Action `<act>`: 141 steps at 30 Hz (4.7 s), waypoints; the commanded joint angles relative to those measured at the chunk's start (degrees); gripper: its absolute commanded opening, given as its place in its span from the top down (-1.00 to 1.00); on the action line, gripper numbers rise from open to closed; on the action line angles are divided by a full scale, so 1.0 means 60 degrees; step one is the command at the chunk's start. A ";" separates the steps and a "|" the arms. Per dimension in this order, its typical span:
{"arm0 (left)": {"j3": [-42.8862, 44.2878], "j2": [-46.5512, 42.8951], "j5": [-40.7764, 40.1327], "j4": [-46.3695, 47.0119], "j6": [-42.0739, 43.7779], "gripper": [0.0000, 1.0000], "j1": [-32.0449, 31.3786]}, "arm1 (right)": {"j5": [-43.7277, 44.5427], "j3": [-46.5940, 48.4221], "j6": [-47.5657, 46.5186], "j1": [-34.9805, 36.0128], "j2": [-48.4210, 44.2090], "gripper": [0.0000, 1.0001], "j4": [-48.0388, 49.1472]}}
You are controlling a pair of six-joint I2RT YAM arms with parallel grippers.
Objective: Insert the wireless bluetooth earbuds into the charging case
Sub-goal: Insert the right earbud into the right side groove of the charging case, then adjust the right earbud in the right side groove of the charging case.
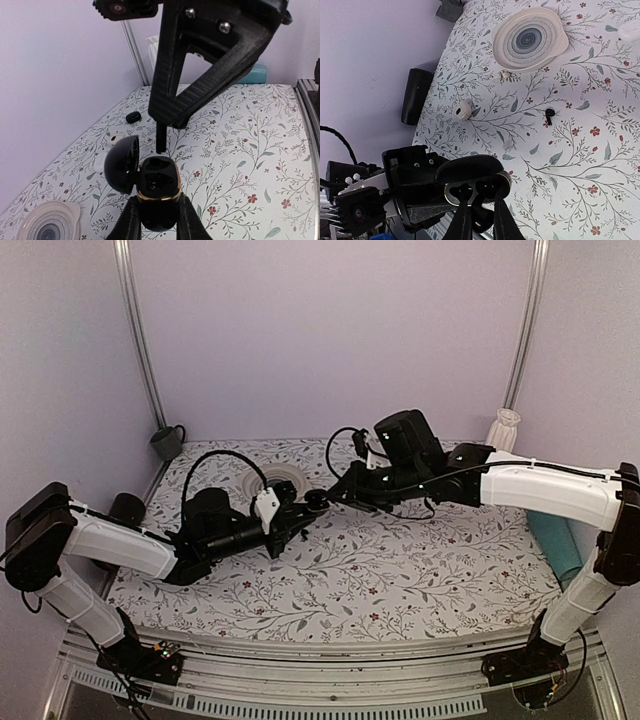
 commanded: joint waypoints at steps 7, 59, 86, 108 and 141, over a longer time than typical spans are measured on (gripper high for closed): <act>-0.0108 -0.0084 0.0402 0.0625 0.0032 1.00 -0.0076 | 0.0049 -0.0186 0.0140 -0.0087 -0.0147 0.85 0.0259; -0.0197 0.0770 0.0666 0.2689 -0.0281 1.00 -0.0165 | -0.0057 0.0351 0.0039 -0.0096 0.0391 0.44 -0.0510; 0.0002 0.1468 0.0785 0.3431 -0.1222 1.00 -0.0004 | -0.0131 -0.0154 -0.0684 -0.0060 -0.0708 -0.03 0.0191; -0.0724 0.0382 0.3066 0.4295 -0.2569 1.00 0.0607 | -0.2349 -0.0798 -0.4814 -0.0240 -0.2383 0.35 0.0263; -0.0713 0.0272 0.3580 0.4693 -0.3086 1.00 0.0712 | -0.2190 -0.0197 -0.5925 0.0137 -0.1382 0.73 -0.0059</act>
